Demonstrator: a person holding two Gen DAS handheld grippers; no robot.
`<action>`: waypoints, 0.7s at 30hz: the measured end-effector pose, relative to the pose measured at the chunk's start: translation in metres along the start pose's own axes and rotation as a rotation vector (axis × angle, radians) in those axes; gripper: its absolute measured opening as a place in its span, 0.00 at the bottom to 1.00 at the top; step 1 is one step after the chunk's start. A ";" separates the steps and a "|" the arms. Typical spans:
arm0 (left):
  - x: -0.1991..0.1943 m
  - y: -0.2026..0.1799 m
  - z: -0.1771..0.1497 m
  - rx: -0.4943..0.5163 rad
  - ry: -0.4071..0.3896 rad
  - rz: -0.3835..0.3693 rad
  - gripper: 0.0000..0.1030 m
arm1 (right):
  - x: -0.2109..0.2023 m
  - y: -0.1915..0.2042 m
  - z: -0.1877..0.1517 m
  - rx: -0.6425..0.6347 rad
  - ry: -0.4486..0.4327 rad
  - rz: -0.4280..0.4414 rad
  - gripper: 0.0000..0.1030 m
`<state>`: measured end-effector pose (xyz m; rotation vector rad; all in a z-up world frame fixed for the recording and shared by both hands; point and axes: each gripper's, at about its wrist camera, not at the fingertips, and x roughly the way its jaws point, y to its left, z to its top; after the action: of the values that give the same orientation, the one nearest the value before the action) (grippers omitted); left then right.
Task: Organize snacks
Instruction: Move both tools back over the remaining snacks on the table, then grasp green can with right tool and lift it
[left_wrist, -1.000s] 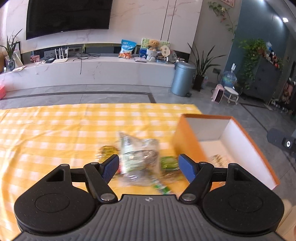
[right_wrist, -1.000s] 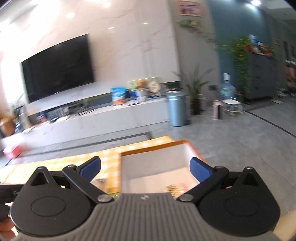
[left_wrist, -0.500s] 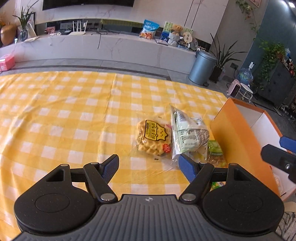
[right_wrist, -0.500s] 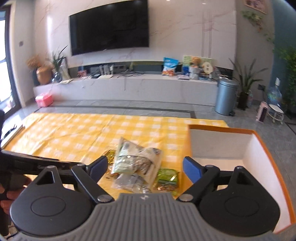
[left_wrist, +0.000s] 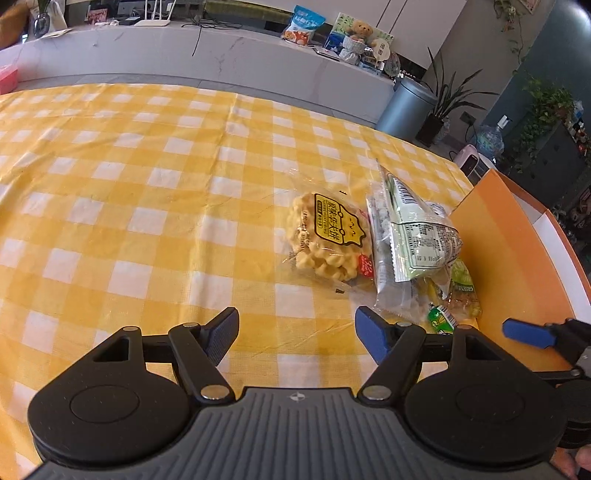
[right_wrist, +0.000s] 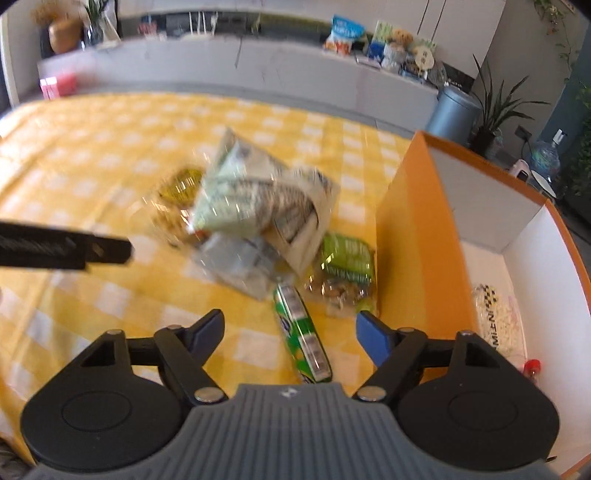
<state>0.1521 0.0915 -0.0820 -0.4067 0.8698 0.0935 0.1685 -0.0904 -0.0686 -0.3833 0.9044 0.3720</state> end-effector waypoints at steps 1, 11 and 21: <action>0.001 0.001 -0.001 -0.007 0.002 0.004 0.82 | 0.005 0.001 -0.001 0.000 0.011 -0.003 0.60; 0.010 0.012 0.000 -0.064 0.036 -0.033 0.82 | 0.033 -0.012 -0.006 0.110 0.090 -0.002 0.44; 0.012 0.018 -0.001 -0.112 0.055 -0.047 0.82 | 0.025 -0.009 -0.011 0.166 0.112 0.251 0.28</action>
<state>0.1552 0.1070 -0.0974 -0.5365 0.9117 0.0885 0.1792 -0.0996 -0.0940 -0.1384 1.0884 0.5048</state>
